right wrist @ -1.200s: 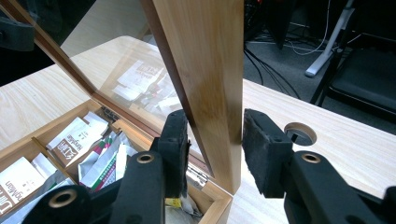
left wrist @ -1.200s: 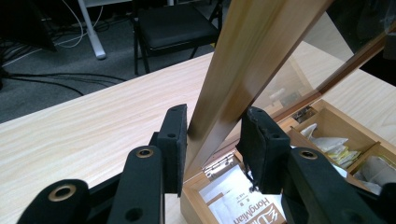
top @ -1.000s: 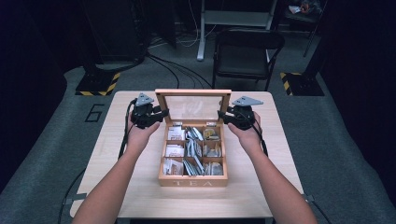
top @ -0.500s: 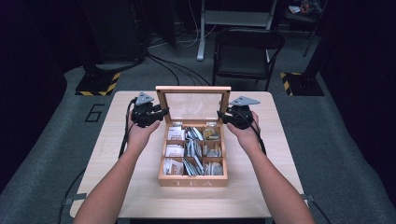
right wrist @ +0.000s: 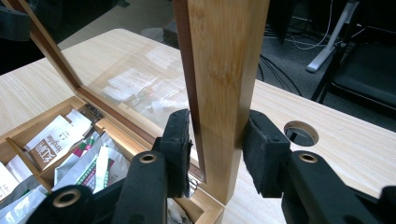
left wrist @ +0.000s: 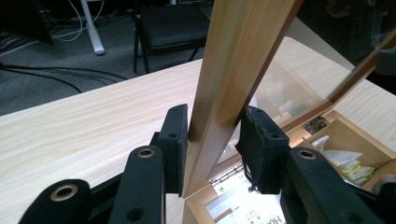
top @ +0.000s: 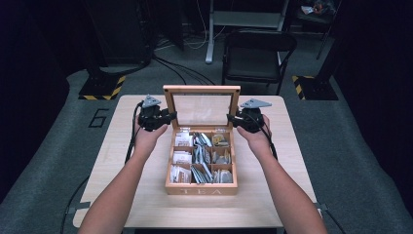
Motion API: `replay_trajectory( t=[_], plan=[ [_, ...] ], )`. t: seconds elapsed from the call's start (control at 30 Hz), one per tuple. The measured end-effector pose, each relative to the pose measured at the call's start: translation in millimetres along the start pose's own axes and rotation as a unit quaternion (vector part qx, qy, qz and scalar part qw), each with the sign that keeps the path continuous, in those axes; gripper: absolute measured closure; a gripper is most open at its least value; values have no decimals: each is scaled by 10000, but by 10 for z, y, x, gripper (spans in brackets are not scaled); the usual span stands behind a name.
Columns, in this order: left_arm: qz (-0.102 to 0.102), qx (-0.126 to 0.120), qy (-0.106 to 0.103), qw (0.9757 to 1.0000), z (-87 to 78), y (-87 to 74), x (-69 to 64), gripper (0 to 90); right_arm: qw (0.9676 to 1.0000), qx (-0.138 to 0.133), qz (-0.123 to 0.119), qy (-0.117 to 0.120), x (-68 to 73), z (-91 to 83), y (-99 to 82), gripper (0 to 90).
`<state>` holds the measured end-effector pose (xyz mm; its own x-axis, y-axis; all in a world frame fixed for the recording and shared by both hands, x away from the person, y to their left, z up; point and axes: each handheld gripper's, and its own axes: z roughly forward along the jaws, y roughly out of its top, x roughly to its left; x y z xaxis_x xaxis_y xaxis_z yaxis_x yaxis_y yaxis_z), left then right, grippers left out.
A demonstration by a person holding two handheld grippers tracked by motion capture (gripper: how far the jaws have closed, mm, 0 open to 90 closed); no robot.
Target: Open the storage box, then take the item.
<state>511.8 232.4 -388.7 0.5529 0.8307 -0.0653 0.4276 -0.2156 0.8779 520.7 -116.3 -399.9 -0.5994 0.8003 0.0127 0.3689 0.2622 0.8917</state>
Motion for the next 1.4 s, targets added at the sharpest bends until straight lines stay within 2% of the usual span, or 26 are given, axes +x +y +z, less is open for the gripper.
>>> replay_trajectory(
  t=[0.13,0.23,0.33,0.5,0.67,0.8,0.87,0.93,1.0,1.07,1.13,1.3,1.37,1.4],
  plan=[
    [1,-32,17,10000,16,6,7,632,10000,52,48,33,-22,17,19,618],
    [-16,-53,0,10000,20,5,14,632,9998,57,109,149,-37,36,17,582],
    [-10,-34,-17,10000,24,10,26,633,9999,91,55,113,-36,69,4,576],
    [-96,-67,-24,9999,45,11,38,632,9999,115,-12,103,-48,105,-11,596],
    [-123,51,13,9999,75,59,54,634,9998,120,52,119,-75,118,-14,619],
    [-143,30,35,9999,104,69,70,636,9996,180,121,167,-113,138,9,625],
    [-287,-41,17,9996,123,63,74,635,9996,162,146,154,-119,150,12,626],
    [-341,-45,-11,9994,132,61,85,633,9995,144,208,184,-132,159,8,628],
    [-368,-40,-3,9993,142,56,91,633,9993,141,273,204,-145,168,6,629],
    [-402,11,2,9992,154,46,90,631,9995,133,219,190,-157,179,7,631],
    [-360,41,11,9993,170,33,94,625,9992,181,306,192,-154,187,21,631],
    [-400,91,0,9992,175,7,97,604,9992,253,240,184,-179,209,44,632],
    [-520,43,35,9986,178,-3,87,599,9993,264,218,173,-188,220,50,631],
    [-508,58,48,9987,175,-7,93,597,9991,270,260,173,-188,226,50,631]
  ],
)
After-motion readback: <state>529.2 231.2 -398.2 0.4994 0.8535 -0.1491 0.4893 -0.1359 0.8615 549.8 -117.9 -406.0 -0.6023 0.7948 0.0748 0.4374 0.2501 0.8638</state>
